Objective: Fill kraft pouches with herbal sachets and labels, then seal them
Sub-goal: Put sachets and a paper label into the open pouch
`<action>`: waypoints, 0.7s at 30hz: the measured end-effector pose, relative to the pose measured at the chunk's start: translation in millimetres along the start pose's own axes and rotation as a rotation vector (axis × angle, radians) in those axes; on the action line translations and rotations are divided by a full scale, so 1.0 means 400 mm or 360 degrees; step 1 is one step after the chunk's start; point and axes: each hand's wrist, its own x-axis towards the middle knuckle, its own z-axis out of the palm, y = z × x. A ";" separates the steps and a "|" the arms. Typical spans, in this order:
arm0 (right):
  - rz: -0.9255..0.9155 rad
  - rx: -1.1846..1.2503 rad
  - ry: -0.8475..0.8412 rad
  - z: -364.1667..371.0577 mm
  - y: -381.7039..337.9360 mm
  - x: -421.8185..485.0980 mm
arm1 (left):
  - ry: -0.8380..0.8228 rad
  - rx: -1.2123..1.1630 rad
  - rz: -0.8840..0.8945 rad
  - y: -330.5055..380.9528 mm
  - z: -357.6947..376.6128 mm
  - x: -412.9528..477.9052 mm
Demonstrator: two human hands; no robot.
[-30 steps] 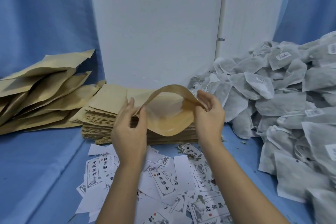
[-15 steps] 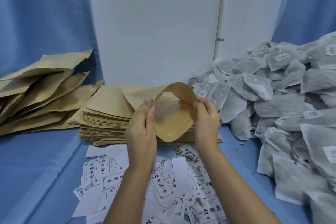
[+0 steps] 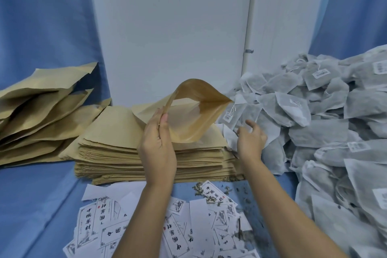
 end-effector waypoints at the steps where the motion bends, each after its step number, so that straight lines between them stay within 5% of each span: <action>1: -0.0002 -0.0089 -0.0020 0.003 0.003 0.020 | 0.0000 -0.0018 -0.0008 -0.005 0.009 0.006; 14: -0.0384 -0.0687 -0.0406 0.045 0.046 0.140 | 0.0129 -0.0009 -0.0012 -0.074 0.070 0.061; 21: -0.0178 -0.1119 -0.0600 0.105 0.047 0.199 | 0.0134 -0.0018 -0.0008 -0.091 0.084 0.076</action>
